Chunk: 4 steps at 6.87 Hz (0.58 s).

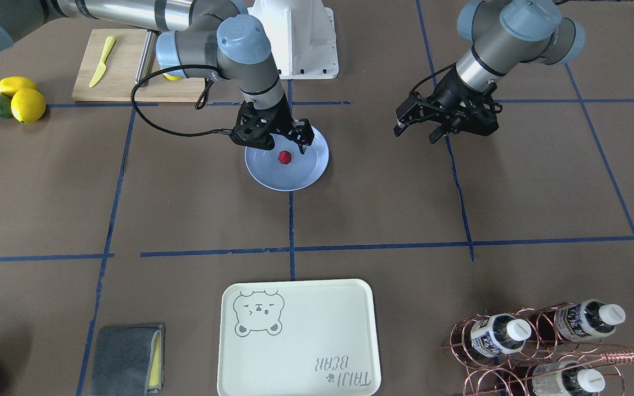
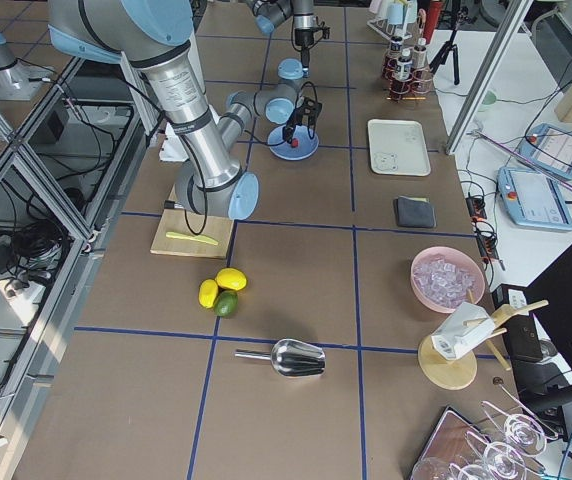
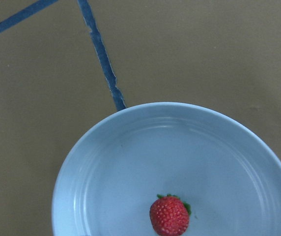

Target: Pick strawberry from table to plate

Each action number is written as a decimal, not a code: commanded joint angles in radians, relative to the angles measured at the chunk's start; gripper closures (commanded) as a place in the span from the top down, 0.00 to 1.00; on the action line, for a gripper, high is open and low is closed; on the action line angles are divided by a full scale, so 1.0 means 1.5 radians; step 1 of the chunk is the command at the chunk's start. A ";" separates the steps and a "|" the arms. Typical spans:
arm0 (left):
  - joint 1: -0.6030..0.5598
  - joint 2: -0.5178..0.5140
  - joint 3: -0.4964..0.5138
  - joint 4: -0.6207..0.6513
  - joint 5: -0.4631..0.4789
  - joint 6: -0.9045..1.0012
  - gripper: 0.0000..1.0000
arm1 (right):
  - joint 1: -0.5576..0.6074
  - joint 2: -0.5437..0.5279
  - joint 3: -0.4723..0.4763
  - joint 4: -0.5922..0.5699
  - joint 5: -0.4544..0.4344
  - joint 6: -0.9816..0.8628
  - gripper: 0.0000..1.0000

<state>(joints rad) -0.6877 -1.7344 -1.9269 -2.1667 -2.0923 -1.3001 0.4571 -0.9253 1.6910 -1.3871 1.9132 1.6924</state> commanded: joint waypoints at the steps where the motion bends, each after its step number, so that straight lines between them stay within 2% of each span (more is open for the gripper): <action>1: -0.013 0.012 -0.003 -0.001 0.000 0.036 0.99 | 0.089 -0.129 0.160 -0.015 0.106 -0.050 1.00; 2: -0.039 0.050 -0.009 0.000 0.000 0.120 0.99 | 0.127 -0.242 0.228 -0.014 0.133 -0.140 1.00; 3: -0.072 0.081 -0.012 0.000 -0.001 0.199 0.99 | 0.172 -0.340 0.260 -0.008 0.158 -0.261 1.00; 4: -0.118 0.114 -0.011 0.000 -0.029 0.290 0.99 | 0.249 -0.430 0.270 -0.007 0.196 -0.415 1.00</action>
<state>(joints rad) -0.7942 -1.6202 -1.9424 -2.1662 -2.1042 -1.0163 0.7147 -1.4025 2.0542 -1.4014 2.1456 1.3145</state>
